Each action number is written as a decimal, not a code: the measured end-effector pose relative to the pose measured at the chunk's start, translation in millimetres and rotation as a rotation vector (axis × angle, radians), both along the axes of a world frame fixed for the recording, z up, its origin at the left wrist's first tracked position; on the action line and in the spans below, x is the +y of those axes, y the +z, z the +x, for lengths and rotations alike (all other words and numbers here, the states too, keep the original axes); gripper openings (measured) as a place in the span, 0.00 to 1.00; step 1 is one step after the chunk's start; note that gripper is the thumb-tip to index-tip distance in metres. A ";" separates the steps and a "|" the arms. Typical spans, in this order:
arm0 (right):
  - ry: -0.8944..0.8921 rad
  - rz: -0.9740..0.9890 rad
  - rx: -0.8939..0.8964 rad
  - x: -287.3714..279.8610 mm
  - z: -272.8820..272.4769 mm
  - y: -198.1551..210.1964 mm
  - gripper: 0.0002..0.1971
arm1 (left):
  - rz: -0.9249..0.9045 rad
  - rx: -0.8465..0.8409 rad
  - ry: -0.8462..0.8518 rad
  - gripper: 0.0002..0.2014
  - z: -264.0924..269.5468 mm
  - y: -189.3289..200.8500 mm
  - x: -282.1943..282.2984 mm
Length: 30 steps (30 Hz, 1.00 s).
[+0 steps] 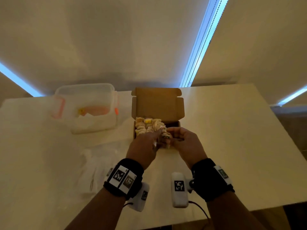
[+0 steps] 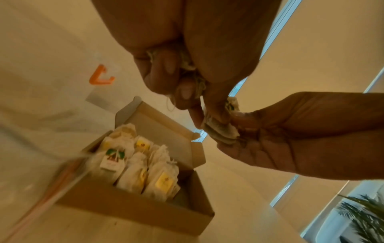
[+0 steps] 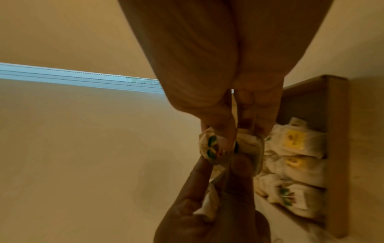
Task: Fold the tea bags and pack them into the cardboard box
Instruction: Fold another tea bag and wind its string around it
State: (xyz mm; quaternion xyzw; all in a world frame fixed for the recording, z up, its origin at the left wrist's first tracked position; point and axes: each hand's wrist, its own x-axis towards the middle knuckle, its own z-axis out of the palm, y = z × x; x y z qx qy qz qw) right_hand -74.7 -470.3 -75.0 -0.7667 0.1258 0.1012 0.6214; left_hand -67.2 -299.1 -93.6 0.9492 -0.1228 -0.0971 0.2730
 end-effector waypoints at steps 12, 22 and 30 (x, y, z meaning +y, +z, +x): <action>0.181 -0.682 -0.039 -27.0 42.5 -26.3 0.10 | 0.022 0.050 0.051 0.27 28.2 -30.7 -48.2; 0.127 -0.815 0.011 -22.0 103.1 -63.2 0.14 | 0.186 0.311 0.084 0.11 27.9 -54.1 -36.8; 0.163 -0.929 0.022 -8.1 109.8 -80.0 0.14 | 0.224 0.268 0.045 0.11 27.2 -60.3 -36.0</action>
